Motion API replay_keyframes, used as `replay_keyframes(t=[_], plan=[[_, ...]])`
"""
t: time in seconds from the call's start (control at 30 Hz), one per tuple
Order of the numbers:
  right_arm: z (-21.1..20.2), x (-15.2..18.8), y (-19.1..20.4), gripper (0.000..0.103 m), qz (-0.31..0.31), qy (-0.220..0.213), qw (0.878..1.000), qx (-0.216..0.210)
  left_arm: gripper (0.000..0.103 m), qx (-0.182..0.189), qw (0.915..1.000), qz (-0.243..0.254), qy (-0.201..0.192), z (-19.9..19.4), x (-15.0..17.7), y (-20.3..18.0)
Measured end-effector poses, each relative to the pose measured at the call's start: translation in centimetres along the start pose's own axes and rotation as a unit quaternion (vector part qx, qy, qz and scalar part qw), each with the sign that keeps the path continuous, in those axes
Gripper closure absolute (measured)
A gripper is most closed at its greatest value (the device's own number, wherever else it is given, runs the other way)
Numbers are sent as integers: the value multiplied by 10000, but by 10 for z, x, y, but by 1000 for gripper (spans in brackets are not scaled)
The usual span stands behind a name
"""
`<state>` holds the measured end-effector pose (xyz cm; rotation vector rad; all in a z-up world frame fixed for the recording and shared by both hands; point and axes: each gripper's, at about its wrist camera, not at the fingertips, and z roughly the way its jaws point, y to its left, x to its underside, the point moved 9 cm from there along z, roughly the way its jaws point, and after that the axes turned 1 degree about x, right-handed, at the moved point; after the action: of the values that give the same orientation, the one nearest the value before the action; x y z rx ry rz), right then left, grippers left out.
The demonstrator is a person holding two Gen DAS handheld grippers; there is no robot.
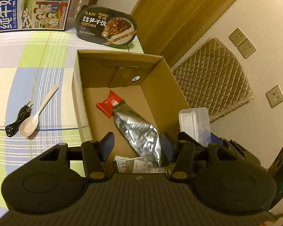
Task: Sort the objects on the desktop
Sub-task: 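Open both grippers to drop the tea bag and clear container into the box, then move both grippers back toward the black cable and white spoon on the table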
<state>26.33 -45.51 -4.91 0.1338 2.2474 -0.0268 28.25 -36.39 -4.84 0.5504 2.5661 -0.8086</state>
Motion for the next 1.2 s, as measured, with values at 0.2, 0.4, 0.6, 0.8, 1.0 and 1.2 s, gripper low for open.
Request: replay_keyframes(t=[0.2,0.4,0.6,0.8,1.0,1.2], plan=[[0,-4,5,39,109,-164,9997,-135,53,-68,9999,78,-23,-6,4,7],[-10,-9,0,32,277,-335,9990,-104,51,-76,9999,98,-28,-12,10,12],[-31,-2,-4,19,440,-363,9984,-37,49,-108,9997,206,-87,-24,20,16],[-61,6,2,10,621,-421,9971,-100,30,-377,9976,544,-225,-46,37,19],[-90,11,19,2,678,-530,9961,-196,17,-654,9950,697,-277,-72,61,30],[-111,18,37,2,767,-503,9954,-274,4,-920,9916,796,-445,-101,85,44]])
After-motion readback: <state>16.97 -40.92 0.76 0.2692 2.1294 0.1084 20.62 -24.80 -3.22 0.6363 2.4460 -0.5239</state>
